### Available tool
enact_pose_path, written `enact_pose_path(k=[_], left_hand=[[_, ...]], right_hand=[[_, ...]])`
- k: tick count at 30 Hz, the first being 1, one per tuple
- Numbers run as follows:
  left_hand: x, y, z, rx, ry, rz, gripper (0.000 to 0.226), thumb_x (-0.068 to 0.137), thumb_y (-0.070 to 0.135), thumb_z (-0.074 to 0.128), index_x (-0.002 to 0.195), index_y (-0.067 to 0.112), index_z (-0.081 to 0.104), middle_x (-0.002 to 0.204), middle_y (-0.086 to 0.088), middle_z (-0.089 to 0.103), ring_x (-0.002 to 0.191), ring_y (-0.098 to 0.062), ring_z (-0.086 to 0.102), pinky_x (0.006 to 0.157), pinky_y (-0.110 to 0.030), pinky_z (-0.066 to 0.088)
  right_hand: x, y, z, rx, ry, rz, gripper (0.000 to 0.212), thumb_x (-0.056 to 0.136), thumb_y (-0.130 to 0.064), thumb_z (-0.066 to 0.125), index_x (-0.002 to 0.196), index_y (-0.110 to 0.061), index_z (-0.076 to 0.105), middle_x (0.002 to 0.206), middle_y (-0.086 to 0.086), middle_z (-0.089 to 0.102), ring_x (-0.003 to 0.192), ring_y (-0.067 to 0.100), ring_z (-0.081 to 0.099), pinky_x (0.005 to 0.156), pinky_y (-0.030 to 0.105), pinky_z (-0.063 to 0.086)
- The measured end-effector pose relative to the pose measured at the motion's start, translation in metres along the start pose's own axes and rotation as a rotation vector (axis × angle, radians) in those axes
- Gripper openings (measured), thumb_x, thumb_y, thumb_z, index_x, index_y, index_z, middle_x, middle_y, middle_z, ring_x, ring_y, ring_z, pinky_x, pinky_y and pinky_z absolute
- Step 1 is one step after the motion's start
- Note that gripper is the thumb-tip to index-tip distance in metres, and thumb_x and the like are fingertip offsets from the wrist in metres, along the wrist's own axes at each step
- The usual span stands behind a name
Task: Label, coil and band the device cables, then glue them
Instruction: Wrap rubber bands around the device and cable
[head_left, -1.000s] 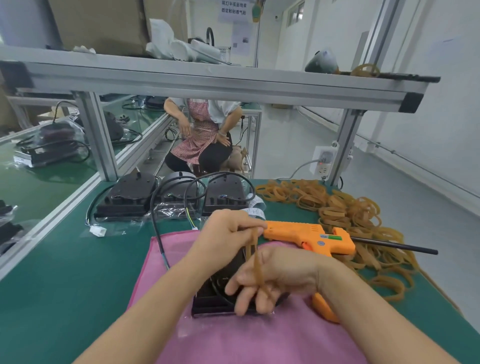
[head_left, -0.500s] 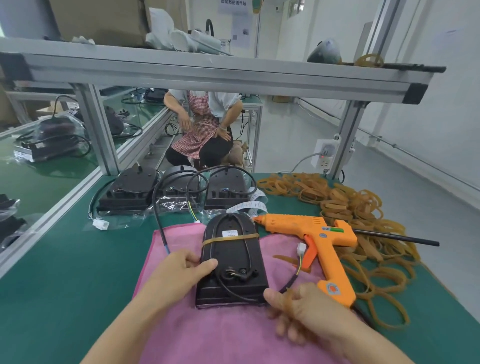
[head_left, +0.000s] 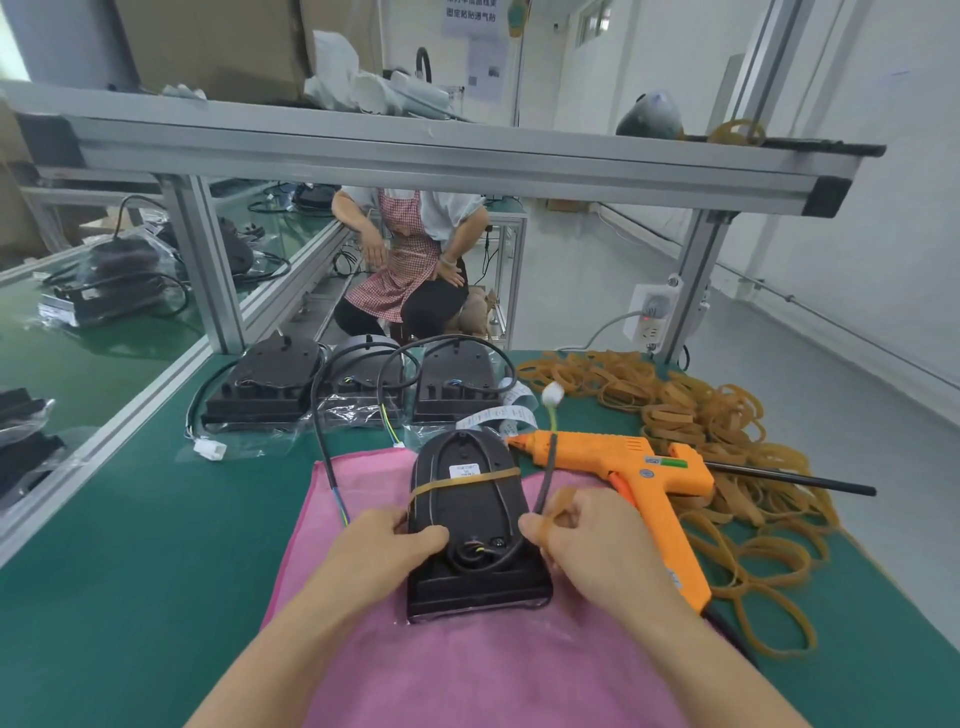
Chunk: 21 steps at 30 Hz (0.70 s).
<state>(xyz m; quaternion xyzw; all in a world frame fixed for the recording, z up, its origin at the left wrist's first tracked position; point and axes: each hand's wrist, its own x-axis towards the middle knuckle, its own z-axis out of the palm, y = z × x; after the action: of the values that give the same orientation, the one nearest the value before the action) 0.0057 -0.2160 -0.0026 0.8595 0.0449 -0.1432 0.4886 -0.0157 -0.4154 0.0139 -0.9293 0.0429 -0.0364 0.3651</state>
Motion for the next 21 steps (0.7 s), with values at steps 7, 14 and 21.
enact_pose_path(k=[7, 14, 21], left_hand=[[0.001, -0.007, 0.009, -0.216, 0.013, -0.035, 0.012, 0.083, 0.021, 0.070, 0.092, 0.013, 0.074, 0.076, 0.011, 0.075, 0.066, 0.003, 0.068, 0.054, -0.009, 0.046], [-0.006, -0.001, 0.025, -0.639, 0.170, 0.060, 0.024, 0.082, 0.002, 0.063, 0.096, 0.020, 0.068, 0.089, -0.002, 0.075, 0.076, -0.015, 0.068, 0.061, -0.023, 0.048], [0.007, 0.013, 0.019, -1.025, 0.200, 0.183, 0.053, 0.059, -0.004, 0.066, 0.108, 0.016, 0.061, 0.081, -0.008, 0.073, 0.061, -0.022, 0.067, 0.055, -0.033, 0.054]], right_hand=[[0.026, 0.012, 0.001, 0.020, -0.295, 0.124, 0.045, 0.083, -0.052, 0.068, 0.073, -0.010, 0.054, 0.070, 0.008, 0.049, 0.066, 0.016, 0.041, 0.062, 0.032, 0.034], [0.025, 0.018, 0.006, 0.396, -0.411, 0.237, 0.059, 0.080, -0.038, 0.075, 0.111, 0.011, 0.062, 0.098, 0.015, 0.072, 0.082, 0.018, 0.060, 0.081, 0.030, 0.050], [0.026, 0.005, -0.007, 0.761, -0.533, 0.141, 0.059, 0.074, -0.032, 0.071, 0.122, 0.000, 0.062, 0.121, 0.018, 0.066, 0.119, 0.030, 0.059, 0.111, 0.043, 0.039]])
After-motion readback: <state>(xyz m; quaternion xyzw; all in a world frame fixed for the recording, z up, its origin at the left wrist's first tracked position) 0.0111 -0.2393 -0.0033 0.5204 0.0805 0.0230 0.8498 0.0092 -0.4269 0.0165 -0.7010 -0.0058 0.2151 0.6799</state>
